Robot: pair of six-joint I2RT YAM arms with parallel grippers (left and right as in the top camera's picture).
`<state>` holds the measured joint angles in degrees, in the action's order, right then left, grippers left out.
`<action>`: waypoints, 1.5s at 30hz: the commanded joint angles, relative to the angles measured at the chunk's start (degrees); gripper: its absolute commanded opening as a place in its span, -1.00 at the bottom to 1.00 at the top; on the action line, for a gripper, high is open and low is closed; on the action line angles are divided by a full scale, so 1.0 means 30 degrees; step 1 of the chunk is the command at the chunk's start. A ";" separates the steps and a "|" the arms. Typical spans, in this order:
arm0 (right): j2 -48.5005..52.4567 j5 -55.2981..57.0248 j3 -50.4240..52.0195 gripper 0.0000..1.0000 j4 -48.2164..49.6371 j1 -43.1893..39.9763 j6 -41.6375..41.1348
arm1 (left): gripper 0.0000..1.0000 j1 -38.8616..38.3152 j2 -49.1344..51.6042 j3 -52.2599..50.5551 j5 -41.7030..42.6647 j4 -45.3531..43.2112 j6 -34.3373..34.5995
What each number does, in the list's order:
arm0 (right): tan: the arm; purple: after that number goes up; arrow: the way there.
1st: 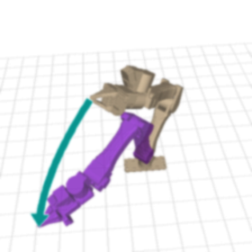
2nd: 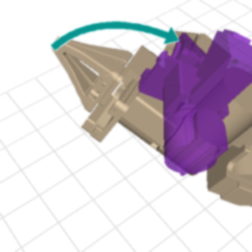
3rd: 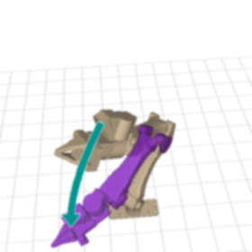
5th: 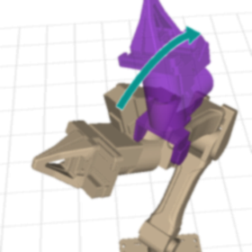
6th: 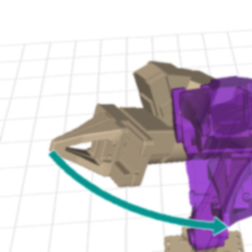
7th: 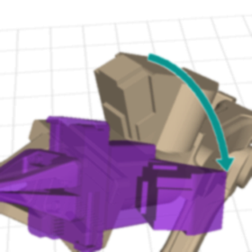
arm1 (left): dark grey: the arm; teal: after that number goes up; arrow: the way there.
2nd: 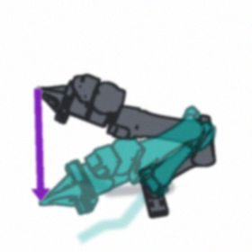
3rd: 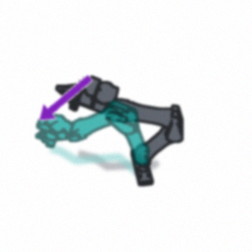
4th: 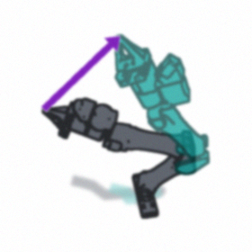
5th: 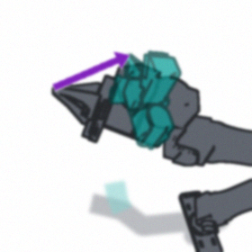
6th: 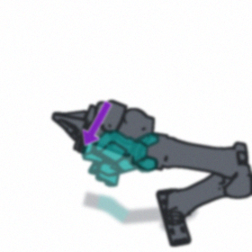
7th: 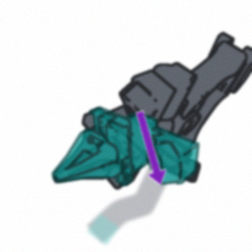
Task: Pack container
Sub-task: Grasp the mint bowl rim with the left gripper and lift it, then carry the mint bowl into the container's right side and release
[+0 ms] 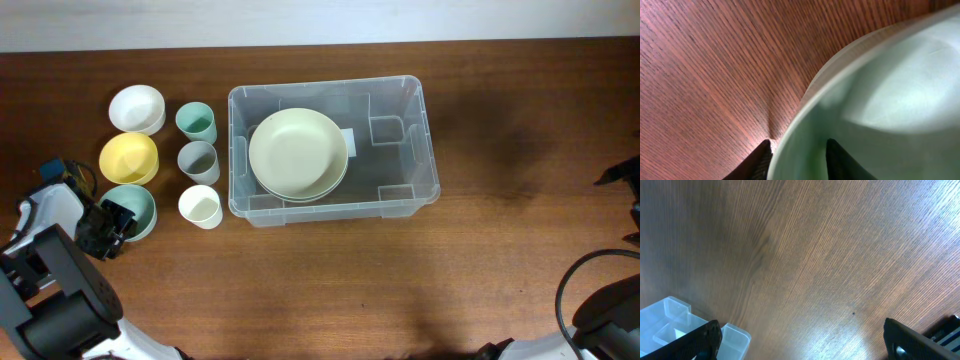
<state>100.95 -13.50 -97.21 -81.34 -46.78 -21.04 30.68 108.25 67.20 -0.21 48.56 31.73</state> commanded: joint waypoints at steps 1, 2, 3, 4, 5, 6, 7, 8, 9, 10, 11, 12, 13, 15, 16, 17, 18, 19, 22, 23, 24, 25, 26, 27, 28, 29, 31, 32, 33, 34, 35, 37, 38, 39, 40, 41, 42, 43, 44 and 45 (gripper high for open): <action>-0.0058 0.0087 0.0124 0.98 0.0007 -0.0036 -0.0160 | -0.37 0.0080 0.0168 -0.0131 0.0073 -0.0058 -0.0168; -0.0058 0.0087 0.0124 0.98 0.0007 -0.0036 -0.0160 | -0.47 0.0080 0.0168 -0.0131 0.0066 -0.0058 -0.0168; -0.0058 0.0087 0.0124 0.98 0.0007 -0.0036 -0.0160 | -0.55 0.0080 0.0168 -0.0131 0.0066 -0.0051 -0.0168; -0.0058 0.0087 0.0124 0.98 0.0007 -0.0036 -0.0160 | -0.65 0.0080 0.0168 -0.0131 0.0066 -0.0058 -0.0168; -0.0058 0.0087 0.0124 0.98 0.0007 -0.0036 -0.0160 | -0.69 0.0080 0.0168 -0.0131 0.0058 -0.0058 -0.0168; -0.0058 0.0087 0.0124 0.98 0.0007 -0.0036 -0.0160 | -0.79 0.0080 0.0168 -0.0117 -0.0036 -0.0058 -0.0168; -0.0058 0.0087 0.0124 0.98 0.0007 -0.0036 -0.0160 | -0.86 0.0080 0.0168 -0.0117 -0.0080 -0.0058 -0.0168; -0.0058 0.0087 0.0124 0.98 0.0007 -0.0036 -0.0160 | -0.93 0.0080 0.0168 -0.0117 -0.0080 -0.0051 -0.0168; -0.0058 0.0087 0.0124 0.98 0.0007 -0.0036 -0.0160 | -0.97 0.0080 0.0160 -0.0109 -0.0080 -0.0051 -0.0168; -0.0058 0.0087 0.0124 0.98 0.0007 -0.0036 -0.0160 | -0.98 0.0080 0.0168 -0.0102 -0.0095 -0.0036 -0.0168; -0.0058 0.0087 0.0124 0.98 0.0007 -0.0036 -0.0160 | -0.97 0.0080 0.0160 -0.0102 -0.0211 -0.0036 -0.0168; -0.0058 0.0087 0.0124 0.98 0.0007 -0.0036 -0.0160 | -0.98 0.0080 0.0160 -0.0087 -0.0291 -0.0029 -0.0168; -0.0058 0.0087 0.0124 0.98 0.0007 -0.0036 -0.0160 | -0.98 0.0080 0.0160 -0.0044 -0.0393 0.0036 -0.0175; -0.0058 0.0087 0.0124 0.98 0.0007 -0.0036 -0.0160 | -0.98 0.0080 0.0160 0.0306 -0.0517 0.0415 -0.0554; -0.0058 0.0087 0.0124 0.98 0.0007 -0.0036 -0.0160 | -0.98 0.0080 0.0160 0.0554 -0.0583 0.0699 -0.0597; -0.0058 0.0087 0.0124 0.98 0.0007 -0.0036 -0.0160 | -0.98 0.0080 0.0160 0.0911 -0.0634 0.1100 -0.0597; -0.0058 0.0087 0.0124 0.98 0.0007 -0.0036 -0.0160 | -0.98 0.0080 0.0138 0.1311 -0.0736 0.1537 -0.0590; -0.0058 0.0087 0.0124 0.98 0.0007 -0.0036 -0.0160 | -0.98 0.0080 0.0124 0.1763 -0.0882 0.2011 -0.0590; -0.0058 0.0087 0.0124 0.98 0.0007 -0.0036 -0.0160 | -0.98 0.0080 0.0036 0.3344 -0.1260 0.3548 -0.0590; -0.0058 0.0087 0.0124 0.98 0.0007 -0.0036 -0.0160 | -0.98 0.0080 0.0000 0.3927 -0.1384 0.4073 -0.0590; -0.0058 0.0087 0.0124 0.98 0.0007 -0.0036 -0.0160 | -0.98 0.0087 -0.0058 0.4437 -0.1428 0.4473 -0.0590; -0.0058 0.0087 0.0124 0.98 0.0007 -0.0036 -0.0160 | -0.98 0.0087 -0.0117 0.5115 -0.1530 0.4940 -0.0583; -0.0058 0.0087 0.0124 0.98 0.0007 -0.0036 -0.0160 | -0.98 0.0087 -0.0189 0.5683 -0.1596 0.5319 -0.0583; -0.0058 0.0087 0.0124 0.98 0.0007 -0.0036 -0.0160 | -0.98 0.0080 -0.0299 0.6477 -0.1596 0.5821 -0.0583; -0.0058 0.0087 0.0124 0.98 0.0007 -0.0036 -0.0160 | -0.98 0.0080 -0.0393 0.7016 -0.1603 0.6193 -0.0583; -0.0058 0.0087 0.0124 0.98 0.0007 -0.0036 -0.0160 | -0.98 0.0080 -0.0510 0.7577 -0.1596 0.6594 -0.0583; -0.0058 0.0080 0.0124 0.98 0.0007 -0.0036 -0.0160 | -0.98 0.0080 -0.0889 0.9020 -0.1581 0.7563 -0.0583; -0.0058 0.0087 0.0124 0.98 0.0007 -0.0036 -0.0160 | -0.98 0.0029 -0.1056 0.9581 -0.1566 0.7927 -0.0583; -0.0058 0.0087 0.0124 0.98 0.0007 -0.0036 -0.0160 | -0.98 -0.0146 -0.1435 1.0724 -0.1348 0.8612 -0.0583; -0.0058 0.0087 0.0124 0.98 0.0007 -0.0036 -0.0160 | -0.98 -0.0306 -0.1661 1.1271 -0.1093 0.8896 -0.0583; -0.0058 0.0087 0.0124 0.97 0.0007 -0.0036 -0.0160 | -0.98 -0.0517 -0.1894 1.1781 -0.0627 0.9078 -0.0590; -0.0058 0.0087 0.0124 0.98 0.0007 -0.0036 -0.0160 | -0.98 -0.1392 -0.2674 1.2837 0.0583 0.9187 -0.0597; -0.0058 0.0087 0.0124 0.98 0.0007 -0.0036 -0.0160 | -0.98 -0.1792 -0.2965 1.3107 0.1049 0.9107 -0.0597; -0.0058 0.0087 0.0124 0.97 0.0007 -0.0036 -0.0160 | -0.98 -0.2441 -0.3344 1.3427 0.1690 0.8896 -0.0597; -0.0058 0.0087 0.0124 0.98 0.0007 -0.0036 -0.0160 | -0.99 -0.3009 -0.3621 1.3639 0.2135 0.8641 -0.0597; -0.0058 0.0087 0.0124 0.98 0.0007 -0.0036 -0.0160 | -0.98 -0.3752 -0.3934 1.3828 0.2696 0.8284 -0.0597; -0.0058 0.0087 0.0124 0.98 0.0007 -0.0036 -0.0160 | -0.98 -0.4510 -0.4189 1.3937 0.3147 0.7861 -0.0597; -0.0058 0.0087 0.0124 0.98 0.0007 -0.0036 -0.0160 | -0.98 -0.5544 -0.4488 1.3981 0.3716 0.7242 -0.0597; -0.0058 0.0087 0.0124 0.98 0.0007 -0.0036 -0.0160 | -0.98 -0.6615 -0.4692 1.3981 0.4116 0.6608 -0.0590; -0.0058 0.0087 0.0124 0.97 0.0007 -0.0036 -0.0160 | -0.98 -0.7672 -0.4809 1.3981 0.4328 0.6018 -0.0590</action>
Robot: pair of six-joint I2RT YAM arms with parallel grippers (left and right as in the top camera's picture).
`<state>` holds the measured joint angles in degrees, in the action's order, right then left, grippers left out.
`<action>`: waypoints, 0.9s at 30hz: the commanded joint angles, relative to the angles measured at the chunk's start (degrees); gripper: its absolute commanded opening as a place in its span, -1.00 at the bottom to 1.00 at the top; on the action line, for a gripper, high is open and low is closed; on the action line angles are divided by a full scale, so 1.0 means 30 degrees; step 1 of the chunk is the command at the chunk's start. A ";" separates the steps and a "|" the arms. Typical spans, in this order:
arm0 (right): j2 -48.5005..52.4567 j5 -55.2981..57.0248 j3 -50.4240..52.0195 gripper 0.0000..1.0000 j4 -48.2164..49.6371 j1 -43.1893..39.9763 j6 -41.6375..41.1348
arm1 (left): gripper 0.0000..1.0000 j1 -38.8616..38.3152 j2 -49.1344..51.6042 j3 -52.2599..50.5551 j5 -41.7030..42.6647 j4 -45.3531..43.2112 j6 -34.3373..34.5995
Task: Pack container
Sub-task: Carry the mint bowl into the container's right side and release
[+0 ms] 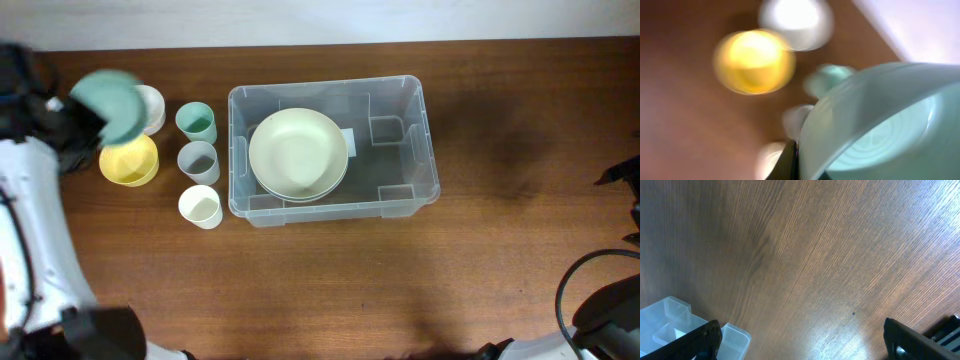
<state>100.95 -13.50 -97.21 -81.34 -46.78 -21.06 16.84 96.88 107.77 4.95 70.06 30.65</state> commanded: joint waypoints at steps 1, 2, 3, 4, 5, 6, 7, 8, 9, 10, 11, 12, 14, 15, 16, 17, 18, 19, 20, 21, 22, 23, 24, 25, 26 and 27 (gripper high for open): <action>-0.0058 0.0087 0.0124 0.98 0.0007 -0.0036 -0.0153 | -0.98 -0.4269 -0.1056 0.0459 0.2652 -0.1763 -0.0226; -0.0058 0.0087 0.0124 0.98 0.0007 -0.0036 -0.0153 | -0.98 -0.5646 -0.1049 0.0459 0.2637 -0.2448 -0.0226; -0.0058 0.0087 0.0124 0.98 0.0007 -0.0036 -0.0153 | -0.98 -0.6681 -0.0984 0.0452 0.2565 -0.2922 -0.0226; -0.0058 0.0087 0.0124 0.98 0.0007 -0.0036 -0.0153 | -0.98 -0.7796 -0.0838 0.0452 0.2463 -0.3483 -0.0226; -0.0058 0.0087 0.0124 0.98 0.0007 -0.0036 -0.0153 | -0.98 -0.9602 -0.0532 0.0452 0.2390 -0.4495 -0.0226; -0.0058 0.0087 0.0124 0.98 0.0007 -0.0036 -0.0153 | -0.98 -1.1227 -0.0117 0.0452 0.2120 -0.5464 -0.0226; -0.0058 0.0087 0.0124 0.98 0.0007 -0.0036 -0.0153 | -0.98 -1.2211 0.0204 0.0452 0.1741 -0.6018 -0.0226; -0.0058 0.0087 0.0124 0.98 0.0007 -0.0036 -0.0153 | -0.98 -1.3136 0.0554 0.0452 0.1217 -0.6506 -0.0226; -0.0058 0.0087 0.0124 0.98 0.0007 -0.0036 -0.0153 | -0.98 -1.3967 0.0918 0.0452 0.0605 -0.6921 -0.0226; -0.0058 0.0080 0.0124 0.98 0.0007 -0.0036 -0.0153 | -0.98 -1.4695 0.1304 0.0452 -0.0007 -0.7264 -0.0226; -0.0058 0.0087 0.0124 0.98 0.0007 -0.0036 -0.0153 | -0.98 -1.5832 0.2106 0.0452 -0.0954 -0.7832 -0.0226; -0.0058 0.0087 0.0124 0.98 0.0007 -0.0036 -0.0153 | -0.98 -1.6269 0.2477 0.0452 -0.1246 -0.8094 -0.0226; -0.0058 0.0087 0.0124 0.98 0.0007 -0.0036 -0.0153 | -0.98 -1.6903 0.3279 0.0452 -0.1457 -0.8524 -0.0226; -0.0058 0.0087 0.0124 0.98 0.0007 -0.0036 -0.0153 | -0.98 -1.7078 0.3643 0.0452 -0.1457 -0.8684 -0.0226; -0.0058 0.0087 0.0124 0.98 0.0007 -0.0036 -0.0153 | -0.98 -1.7187 0.3971 0.0452 -0.1457 -0.8808 -0.0226; -0.0058 0.0087 0.0124 0.98 0.0007 -0.0036 -0.0153 | -0.98 -1.7209 0.4306 0.0452 -0.1457 -0.8888 -0.0226; -0.0058 0.0087 0.0124 0.98 0.0007 -0.0036 -0.0153 | -0.98 -1.7209 0.4605 0.0452 -0.1457 -0.8939 -0.0219; -0.0058 0.0087 0.0124 0.98 0.0007 -0.0036 -0.0153 | -0.98 -1.7194 0.4838 0.0452 -0.1457 -0.8947 -0.0219; -0.0058 0.0087 0.0124 0.98 0.0007 -0.0036 -0.0153 | -0.98 -1.7180 0.5122 0.0452 -0.1457 -0.8990 -0.0226; -0.0058 0.0087 0.0124 0.98 0.0007 -0.0036 -0.0153 | -0.98 -1.7172 0.5399 0.0452 -0.1450 -0.9012 -0.0226; -0.0058 0.0087 0.0124 0.98 0.0007 -0.0036 -0.0153 | -0.98 -1.7172 0.5705 0.0452 -0.1457 -0.9056 -0.0233; -0.0058 0.0087 0.0124 0.98 0.0007 -0.0036 -0.0153 | -0.98 -1.7172 0.6003 0.0452 -0.1457 -0.9063 -0.0233; -0.0058 0.0087 0.0124 0.98 0.0007 -0.0036 -0.0153 | -0.98 -1.7172 0.6266 0.0452 -0.1457 -0.9078 -0.0233; -0.0058 0.0087 0.0117 0.98 0.0007 -0.0036 -0.0153 | -0.98 -1.7172 0.6528 0.0452 -0.1450 -0.9129 -0.0233; -0.0058 0.0087 0.0124 0.98 0.0007 -0.0036 -0.0153 | -0.98 -1.7172 0.6754 0.0452 -0.1457 -0.9173 -0.0233; -0.0058 0.0087 0.0124 0.98 0.0007 -0.0036 -0.0153 | -0.98 -1.7172 0.6936 0.0452 -0.1457 -0.9224 -0.0233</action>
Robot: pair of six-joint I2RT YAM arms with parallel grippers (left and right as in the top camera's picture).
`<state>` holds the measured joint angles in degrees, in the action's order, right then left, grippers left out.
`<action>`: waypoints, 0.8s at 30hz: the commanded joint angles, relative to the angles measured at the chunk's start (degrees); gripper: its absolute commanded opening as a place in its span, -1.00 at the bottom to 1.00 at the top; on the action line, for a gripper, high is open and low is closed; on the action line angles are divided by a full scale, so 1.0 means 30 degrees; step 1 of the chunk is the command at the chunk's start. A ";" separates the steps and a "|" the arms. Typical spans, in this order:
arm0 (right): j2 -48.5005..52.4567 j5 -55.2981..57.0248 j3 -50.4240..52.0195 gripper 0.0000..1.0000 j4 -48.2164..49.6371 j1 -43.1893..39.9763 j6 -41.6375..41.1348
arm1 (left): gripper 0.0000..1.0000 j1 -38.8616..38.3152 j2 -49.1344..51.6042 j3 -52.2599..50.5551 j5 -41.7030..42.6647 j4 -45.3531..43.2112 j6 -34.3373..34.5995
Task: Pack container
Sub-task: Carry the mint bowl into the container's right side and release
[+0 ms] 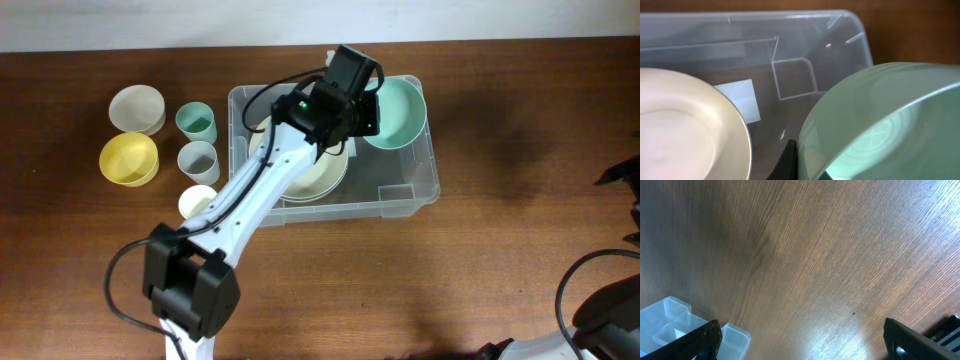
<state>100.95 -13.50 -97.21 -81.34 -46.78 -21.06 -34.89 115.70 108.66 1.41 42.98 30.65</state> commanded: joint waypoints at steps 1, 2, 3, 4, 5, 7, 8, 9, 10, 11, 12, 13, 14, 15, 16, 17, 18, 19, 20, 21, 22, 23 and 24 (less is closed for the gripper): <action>-0.0058 0.0087 0.0124 0.98 0.0007 -0.0036 -0.0153 | -0.98 0.0073 0.0889 0.0153 -0.0277 -0.0262 -0.0240; -0.0058 0.0087 0.0124 0.98 0.0007 -0.0036 -0.0153 | -0.98 0.0073 0.1086 0.0153 -0.0277 -0.0306 -0.0233; -0.0058 0.0087 0.0124 0.98 0.0007 -0.0036 -0.0153 | -0.98 0.0051 0.1231 0.0153 -0.0270 -0.0335 -0.0233; -0.0058 0.0087 0.0124 0.98 0.0007 -0.0036 -0.0153 | -0.98 0.0051 0.1472 0.0153 -0.0277 -0.0335 -0.0240; -0.0058 0.0087 0.0124 0.98 0.0007 -0.0036 -0.0153 | -0.98 0.0051 0.1530 0.0153 -0.0270 -0.0321 -0.0233; -0.0058 0.0087 0.0124 0.98 0.0007 -0.0036 -0.0153 | -0.98 0.0051 0.1843 0.0153 -0.0270 -0.0248 -0.0233; -0.0058 0.0087 0.0124 0.98 0.0007 -0.0036 -0.0153 | -0.98 0.0051 0.2069 0.0153 -0.0277 -0.0219 -0.0233; -0.0058 0.0087 0.0124 0.98 0.0007 -0.0036 -0.0153 | -0.98 0.0051 0.2106 0.0146 -0.0277 -0.0160 -0.0233; -0.0058 0.0080 0.0124 0.98 0.0007 -0.0036 -0.0153 | -0.98 0.0051 0.2266 0.0124 -0.0284 -0.0160 -0.0240; -0.0058 0.0087 0.0124 0.98 0.0007 -0.0036 -0.0153 | -0.98 0.0051 0.2339 0.0124 -0.0277 -0.0160 -0.0240; -0.0058 0.0087 0.0124 0.98 0.0007 -0.0036 -0.0153 | -0.98 0.0051 0.2404 0.0117 -0.0277 -0.0168 -0.0240; -0.0058 0.0087 0.0124 0.98 0.0007 -0.0036 -0.0153 | -0.98 0.0051 0.2463 0.0117 -0.0335 -0.0175 -0.0240; -0.0058 0.0087 0.0124 0.98 0.0007 -0.0036 -0.0153 | -0.98 0.0051 0.2550 0.0117 -0.0503 -0.0175 -0.0240; -0.0058 0.0087 0.0124 0.98 0.0007 -0.0036 -0.0153 | -0.98 0.0051 0.2616 0.0117 -0.0721 -0.0175 -0.0240; -0.0058 0.0087 0.0124 0.98 0.0007 -0.0036 -0.0153 | -0.98 0.0051 0.2710 0.0117 -0.0882 -0.0175 -0.0240; -0.0058 0.0087 0.0124 0.98 0.0007 -0.0036 -0.0153 | -0.98 0.0051 0.2805 0.0117 -0.0918 -0.0168 -0.0240; -0.0058 0.0087 0.0124 0.98 0.0007 -0.0036 -0.0153 | -0.98 0.0051 0.2951 0.0117 -0.0903 -0.0175 -0.0240; -0.0058 0.0087 0.0124 0.98 0.0007 -0.0036 -0.0153 | -0.98 0.0051 0.3031 0.0117 -0.0903 -0.0175 -0.0240; -0.0058 0.0087 0.0124 0.98 0.0007 -0.0036 -0.0153 | -0.98 0.0051 0.3162 0.0117 -0.0903 -0.0175 -0.0240; -0.0058 0.0087 0.0124 0.98 0.0007 -0.0036 -0.0153 | -0.98 0.0051 0.3264 0.0117 -0.0903 -0.0168 -0.0240; -0.0058 0.0087 0.0124 0.98 0.0007 -0.0036 -0.0153 | -0.98 0.0051 0.3359 0.0117 -0.0903 -0.0160 -0.0240; -0.0058 0.0087 0.0124 0.98 0.0007 -0.0036 -0.0153 | -0.98 0.0051 0.3534 0.0117 -0.0903 -0.0160 -0.0240; -0.0058 0.0087 0.0124 0.98 0.0007 -0.0036 -0.0153 | -0.98 0.0051 0.3599 0.0117 -0.0896 -0.0168 -0.0240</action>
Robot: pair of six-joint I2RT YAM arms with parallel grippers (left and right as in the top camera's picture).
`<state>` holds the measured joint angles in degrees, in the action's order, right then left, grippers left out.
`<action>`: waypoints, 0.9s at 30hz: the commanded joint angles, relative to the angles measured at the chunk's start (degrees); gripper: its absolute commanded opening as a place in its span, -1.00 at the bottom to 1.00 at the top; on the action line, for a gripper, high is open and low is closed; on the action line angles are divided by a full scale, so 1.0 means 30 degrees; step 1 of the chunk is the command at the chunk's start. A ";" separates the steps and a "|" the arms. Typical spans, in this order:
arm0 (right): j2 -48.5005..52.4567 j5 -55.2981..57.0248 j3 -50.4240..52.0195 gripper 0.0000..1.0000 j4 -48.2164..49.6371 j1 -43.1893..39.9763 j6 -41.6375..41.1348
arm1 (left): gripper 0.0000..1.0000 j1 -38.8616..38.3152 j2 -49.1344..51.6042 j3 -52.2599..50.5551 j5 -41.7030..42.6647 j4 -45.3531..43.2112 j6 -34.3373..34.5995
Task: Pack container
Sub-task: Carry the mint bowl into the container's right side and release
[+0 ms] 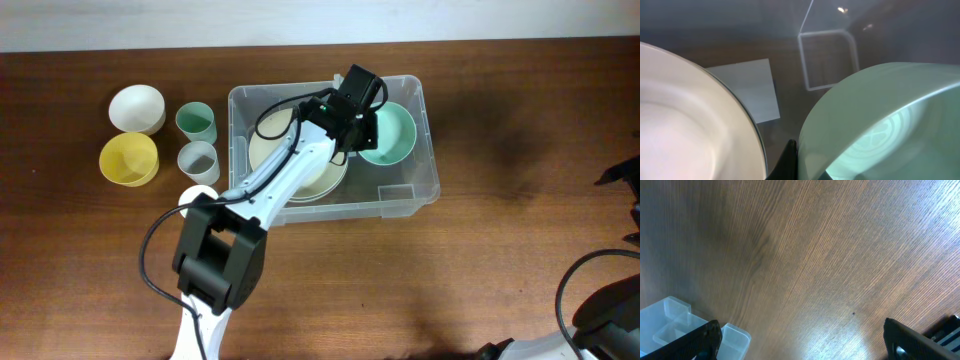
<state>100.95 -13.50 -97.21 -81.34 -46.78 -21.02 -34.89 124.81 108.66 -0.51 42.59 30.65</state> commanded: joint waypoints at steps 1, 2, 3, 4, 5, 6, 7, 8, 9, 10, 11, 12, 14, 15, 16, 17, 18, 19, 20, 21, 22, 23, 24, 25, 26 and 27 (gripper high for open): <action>-0.0058 0.0087 0.0124 0.98 0.0007 -0.0036 -0.0168 | -0.98 0.0051 0.0648 0.0117 -0.0262 -0.0036 -0.0240; -0.0058 0.0087 0.0124 0.98 0.0007 -0.0036 -0.0168 | -0.98 0.0051 0.0648 0.0117 -0.0270 -0.0051 -0.0240; -0.0058 0.0087 0.0124 0.98 0.0007 -0.0036 -0.0168 | -0.97 0.0051 0.0648 0.0117 -0.0270 -0.0066 -0.0240; -0.0058 0.0087 0.0124 0.98 0.0007 -0.0036 -0.0168 | -0.96 0.0051 0.0648 0.0117 -0.0270 -0.0102 -0.0240; -0.0058 0.0087 0.0124 0.98 0.0007 -0.0036 -0.0168 | -0.96 0.0051 0.0648 0.0117 -0.0277 -0.0109 -0.0240; -0.0058 0.0087 0.0124 0.98 0.0007 -0.0036 -0.0168 | -0.96 0.0051 0.0648 0.0117 -0.0270 -0.0095 -0.0240; -0.0058 0.0087 0.0124 0.98 0.0007 -0.0036 -0.0168 | -0.95 0.0051 0.0648 0.0117 -0.0277 -0.0058 -0.0240; -0.0058 0.0087 0.0124 0.98 0.0007 -0.0036 -0.0168 | -0.95 0.0051 0.0648 0.0117 -0.0277 -0.0051 -0.0248; -0.0058 0.0087 0.0124 0.98 0.0007 -0.0036 -0.0168 | -0.95 0.0051 0.0648 0.0117 -0.0277 -0.0051 -0.0240; -0.0058 0.0087 0.0124 0.98 0.0007 -0.0036 -0.0168 | -0.95 0.0051 0.0648 0.0109 -0.0277 -0.0058 -0.0248; -0.0058 0.0087 0.0124 0.98 0.0007 -0.0036 -0.0168 | -0.96 0.0051 0.0663 0.0102 -0.0277 -0.0058 -0.0240; -0.0058 0.0087 0.0124 0.98 0.0007 -0.0036 -0.0168 | -0.96 0.0044 0.0699 0.0087 -0.0277 -0.0058 -0.0240; -0.0058 0.0087 0.0124 0.98 0.0007 -0.0036 -0.0168 | -0.96 0.0036 0.0852 0.0080 -0.0277 -0.0058 -0.0248; -0.0058 0.0087 0.0124 0.98 0.0007 -0.0036 -0.0168 | -0.96 0.0036 0.0940 0.0080 -0.0277 -0.0058 -0.0240; -0.0058 0.0087 0.0124 0.98 0.0007 -0.0036 -0.0168 | -0.96 0.0036 0.1086 0.0080 -0.0277 -0.0058 -0.0240; -0.0058 0.0087 0.0124 0.97 0.0007 -0.0036 -0.0168 | -0.96 0.0036 0.1209 0.0080 -0.0262 -0.0058 -0.0240; -0.0058 0.0087 0.0124 0.98 0.0007 -0.0036 -0.0168 | -0.95 0.0036 0.1311 0.0080 -0.0262 -0.0051 -0.0240; -0.0058 0.0087 0.0124 0.98 0.0007 -0.0036 -0.0168 | -0.96 0.0036 0.1457 0.0080 -0.0262 -0.0051 -0.0240; -0.0058 0.0087 0.0124 0.98 0.0007 -0.0036 -0.0168 | -0.96 0.0036 0.1515 0.0080 -0.0248 -0.0051 -0.0240; -0.0058 0.0087 0.0124 0.98 0.0007 -0.0036 -0.0168 | -0.95 0.0036 0.1581 0.0080 -0.0204 -0.0051 -0.0240; -0.0058 0.0087 0.0124 0.98 0.0007 -0.0036 -0.0168 | -0.96 0.0036 0.1596 0.0080 -0.0182 -0.0051 -0.0240; -0.0058 0.0087 0.0124 0.98 0.0007 -0.0036 -0.0168 | -0.96 0.0036 0.1596 0.0080 -0.0182 -0.0051 -0.0240; -0.0058 0.0087 0.0124 0.98 0.0007 -0.0036 -0.0168 | -0.95 0.0036 0.1596 0.0080 -0.0189 -0.0058 -0.0240; -0.0058 0.0087 0.0124 0.98 0.0007 -0.0036 -0.0168 | -0.95 0.0036 0.1596 0.0087 -0.0189 -0.0073 -0.0240; -0.0058 0.0087 0.0124 0.98 0.0007 -0.0036 -0.0168 | -0.96 0.0036 0.1596 0.0087 -0.0189 -0.0102 -0.0240; -0.0058 0.0087 0.0124 0.98 0.0007 -0.0036 -0.0168 | -0.95 0.0036 0.1596 0.0087 -0.0189 -0.0102 -0.0240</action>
<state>100.95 -13.52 -97.21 -81.34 -46.78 -21.08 -34.89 129.38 108.64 -0.71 42.57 30.65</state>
